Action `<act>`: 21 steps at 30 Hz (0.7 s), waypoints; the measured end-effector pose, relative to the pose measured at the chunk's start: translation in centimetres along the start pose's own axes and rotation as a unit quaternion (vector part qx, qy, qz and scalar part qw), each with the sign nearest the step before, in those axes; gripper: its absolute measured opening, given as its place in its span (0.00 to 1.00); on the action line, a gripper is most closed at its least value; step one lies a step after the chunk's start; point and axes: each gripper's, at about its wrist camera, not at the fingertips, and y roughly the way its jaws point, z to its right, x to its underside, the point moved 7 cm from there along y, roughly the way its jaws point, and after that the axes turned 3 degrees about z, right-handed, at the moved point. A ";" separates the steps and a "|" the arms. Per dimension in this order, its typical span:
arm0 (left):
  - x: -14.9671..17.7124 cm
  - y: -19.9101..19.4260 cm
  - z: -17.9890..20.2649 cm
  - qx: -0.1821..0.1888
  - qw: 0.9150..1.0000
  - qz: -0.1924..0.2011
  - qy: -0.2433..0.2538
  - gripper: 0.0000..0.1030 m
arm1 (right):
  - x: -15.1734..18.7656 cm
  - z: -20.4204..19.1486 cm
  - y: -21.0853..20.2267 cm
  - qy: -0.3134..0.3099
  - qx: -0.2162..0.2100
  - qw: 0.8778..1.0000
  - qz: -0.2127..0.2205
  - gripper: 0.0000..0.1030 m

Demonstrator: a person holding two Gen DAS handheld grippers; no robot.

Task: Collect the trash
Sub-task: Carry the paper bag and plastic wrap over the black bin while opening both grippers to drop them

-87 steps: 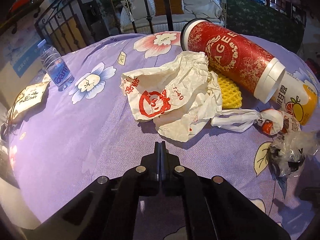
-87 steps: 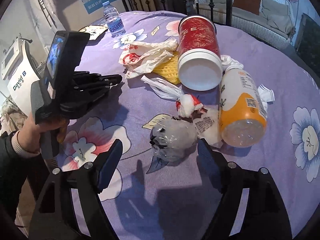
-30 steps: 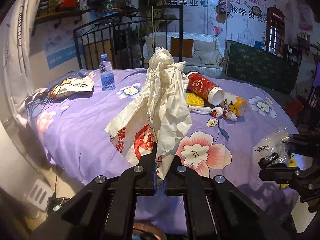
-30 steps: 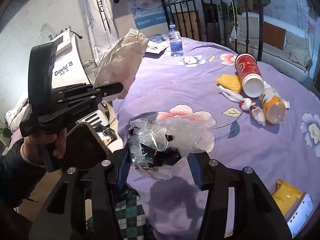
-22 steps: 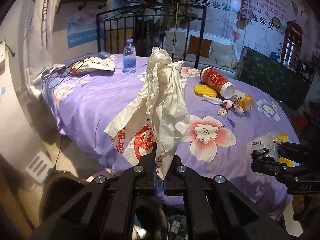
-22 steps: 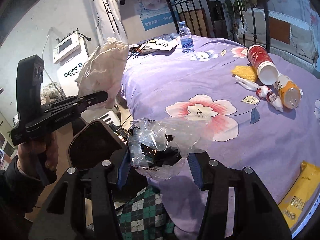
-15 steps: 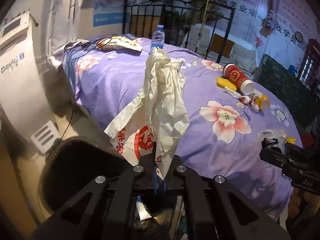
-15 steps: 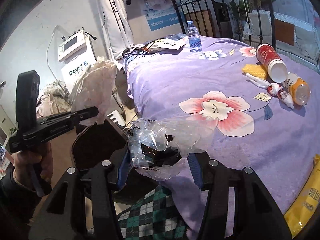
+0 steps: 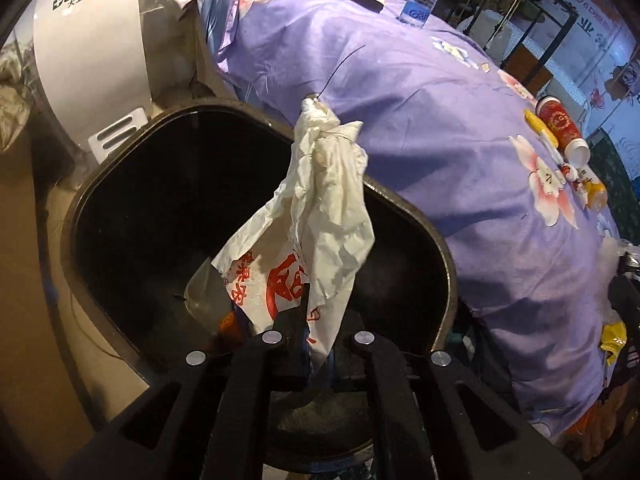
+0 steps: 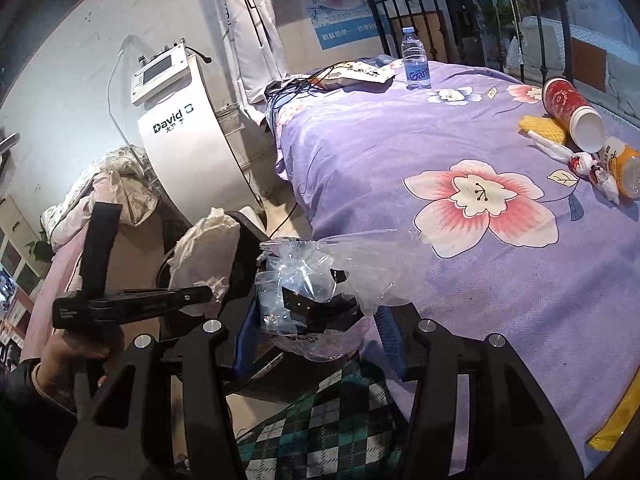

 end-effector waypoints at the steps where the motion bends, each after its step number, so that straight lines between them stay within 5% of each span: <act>1: 0.1 0.3 0.0 0.003 1.000 -0.007 -0.007 0.28 | 0.1 0.0 -0.1 -0.001 0.000 1.000 -0.001 0.50; 2: 0.1 0.6 -0.1 0.006 1.000 -0.011 -0.016 0.40 | 0.2 0.0 -0.1 -0.002 0.001 1.000 -0.002 0.50; 3: 0.1 0.6 -0.2 0.010 1.000 -0.012 -0.021 0.66 | 0.3 0.0 -0.1 -0.003 0.001 1.000 -0.004 0.50; 4: 0.0 0.4 -0.2 0.011 1.000 -0.006 -0.024 0.75 | 0.4 0.1 0.0 -0.002 0.000 1.000 -0.006 0.50; 21: -4.6 -5.5 -4.2 -0.093 0.987 0.127 -0.035 0.87 | 2.2 -5.6 4.7 -0.045 -0.068 0.994 -0.068 0.50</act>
